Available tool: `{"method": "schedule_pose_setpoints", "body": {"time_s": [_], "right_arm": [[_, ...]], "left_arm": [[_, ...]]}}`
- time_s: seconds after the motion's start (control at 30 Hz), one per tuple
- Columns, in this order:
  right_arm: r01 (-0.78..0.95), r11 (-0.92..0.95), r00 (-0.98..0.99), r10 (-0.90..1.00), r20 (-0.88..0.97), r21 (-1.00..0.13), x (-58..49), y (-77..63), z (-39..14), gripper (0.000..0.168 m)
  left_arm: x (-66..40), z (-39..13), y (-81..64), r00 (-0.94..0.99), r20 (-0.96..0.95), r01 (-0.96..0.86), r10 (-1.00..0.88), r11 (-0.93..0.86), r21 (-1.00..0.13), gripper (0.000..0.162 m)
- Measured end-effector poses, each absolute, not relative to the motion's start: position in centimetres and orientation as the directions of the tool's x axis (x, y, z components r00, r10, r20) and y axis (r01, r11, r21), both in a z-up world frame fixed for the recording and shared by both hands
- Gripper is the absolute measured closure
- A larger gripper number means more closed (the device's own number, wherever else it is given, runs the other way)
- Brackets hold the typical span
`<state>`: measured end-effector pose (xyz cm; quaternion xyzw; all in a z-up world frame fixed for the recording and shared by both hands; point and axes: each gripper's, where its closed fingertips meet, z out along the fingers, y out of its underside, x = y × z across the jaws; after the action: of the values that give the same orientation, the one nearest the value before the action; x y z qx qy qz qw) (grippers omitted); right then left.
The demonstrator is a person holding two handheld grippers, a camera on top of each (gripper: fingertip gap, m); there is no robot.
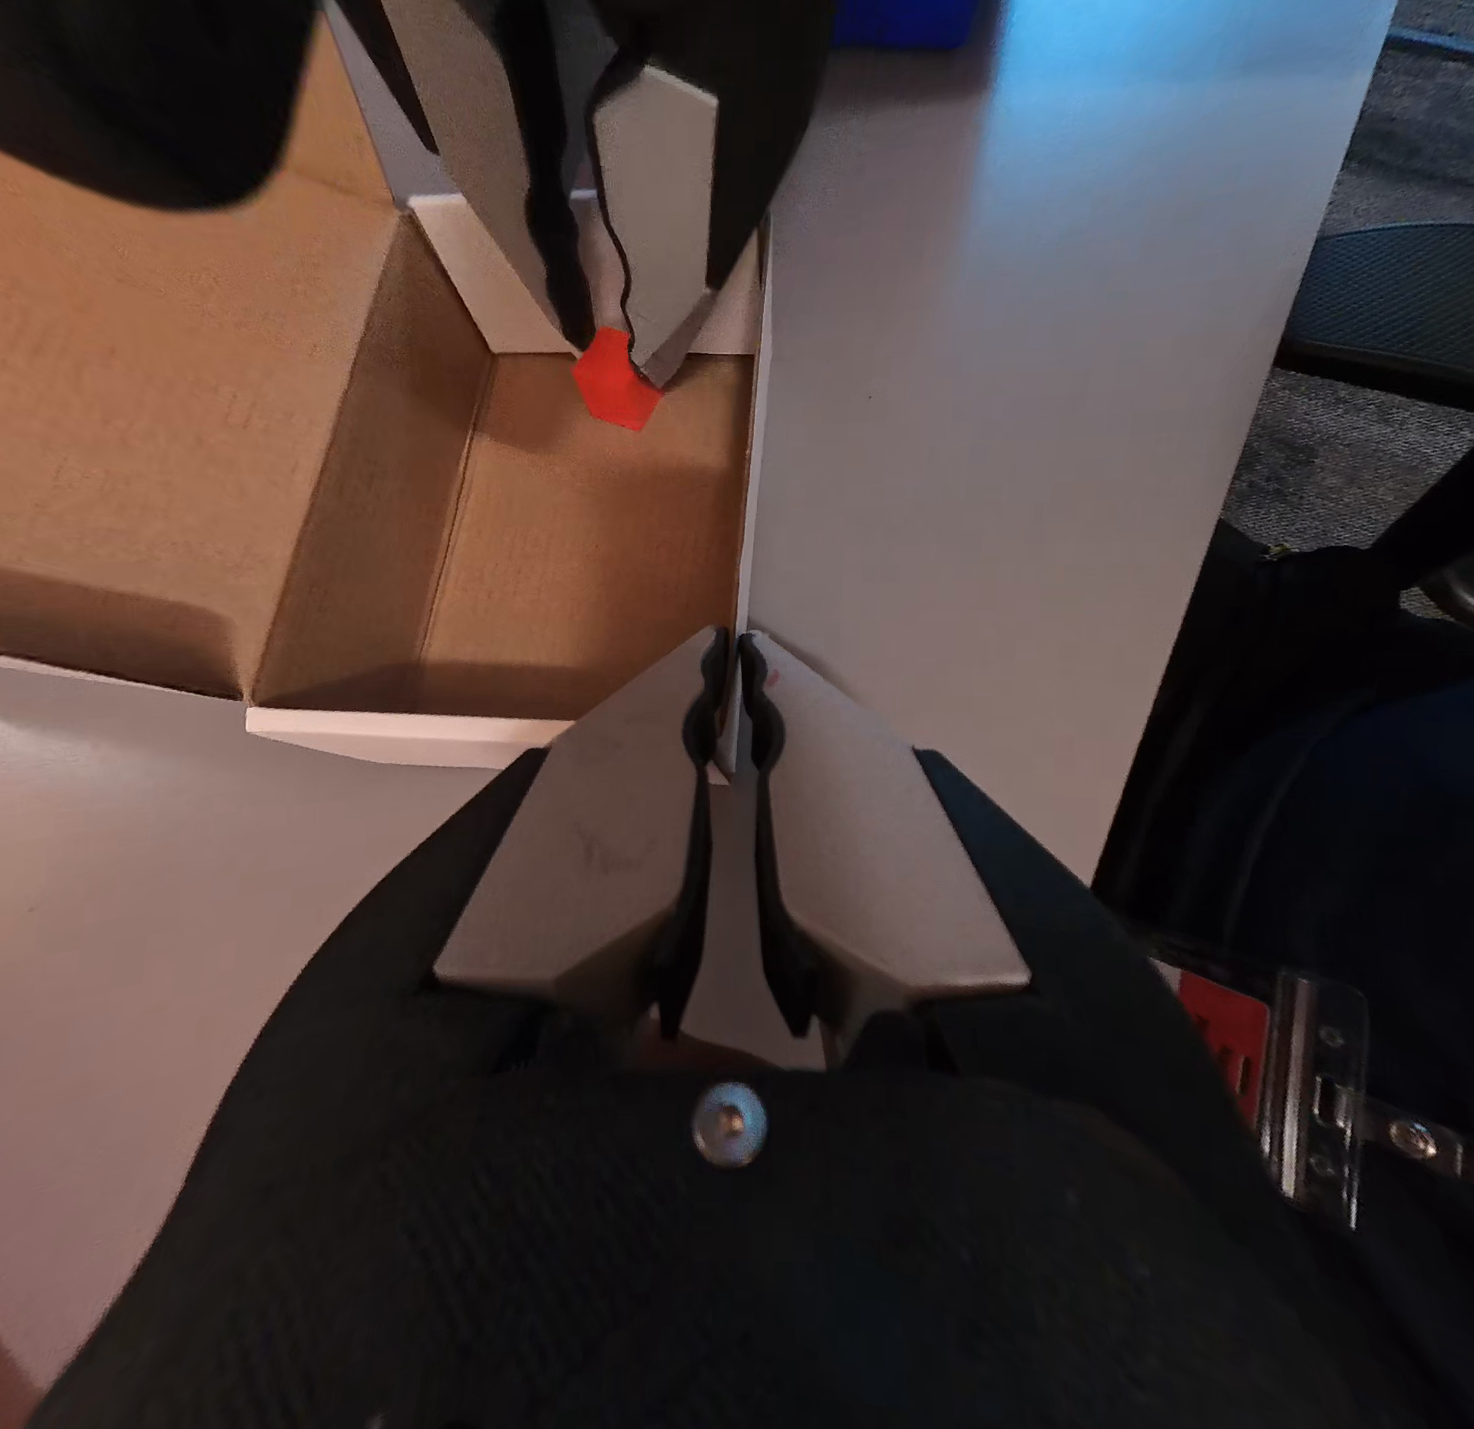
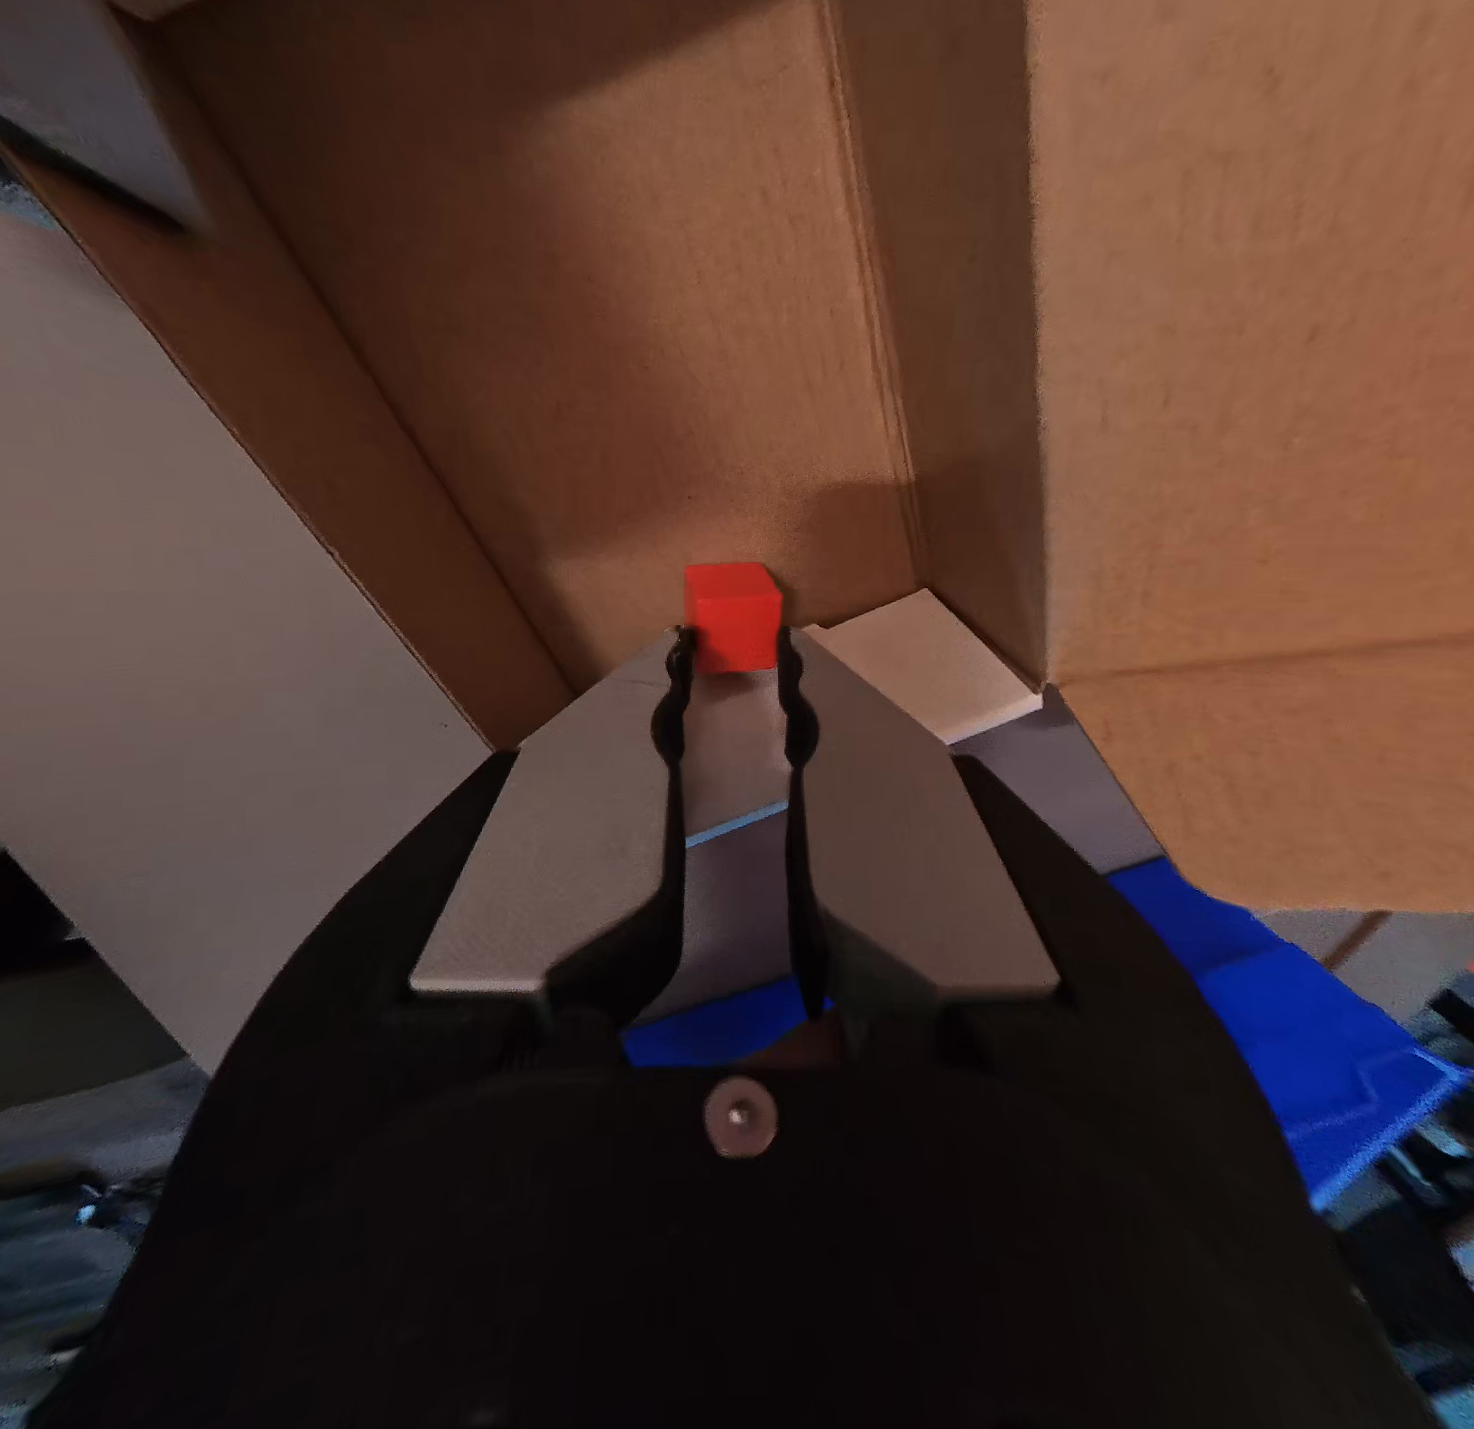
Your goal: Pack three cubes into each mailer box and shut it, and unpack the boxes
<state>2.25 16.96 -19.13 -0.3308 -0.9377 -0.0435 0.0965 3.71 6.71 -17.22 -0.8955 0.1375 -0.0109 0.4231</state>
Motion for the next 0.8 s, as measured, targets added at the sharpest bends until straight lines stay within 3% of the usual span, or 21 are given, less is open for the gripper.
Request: {"method": "schedule_pose_setpoints", "body": {"time_s": [0.2,0.4,0.63,0.8], "right_arm": [[0.630,0.777,-0.762,0.617,0.195,0.002,2.4,17.0,-19.1,0.147],[0.649,0.760,-0.738,0.642,0.208,-0.044,1.7,17.0,-19.0,0.132],[0.689,0.713,-0.706,0.701,0.098,-0.131,2.2,16.0,-18.8,0.129],[0.711,0.696,-0.687,0.718,0.113,-0.101,2.0,16.8,-19.2,0.124]], "left_arm": [[3.7,-17.2,6.7,0.961,-0.094,-0.238,-0.260,-0.604,-0.760,0.162],[3.7,-17.2,6.7,0.961,-0.103,-0.244,-0.258,-0.605,-0.758,0.162],[3.7,-17.3,6.7,0.961,-0.098,-0.241,-0.260,-0.605,-0.759,0.162],[3.7,-17.2,6.7,0.961,-0.096,-0.239,-0.259,-0.604,-0.760,0.162]]}}
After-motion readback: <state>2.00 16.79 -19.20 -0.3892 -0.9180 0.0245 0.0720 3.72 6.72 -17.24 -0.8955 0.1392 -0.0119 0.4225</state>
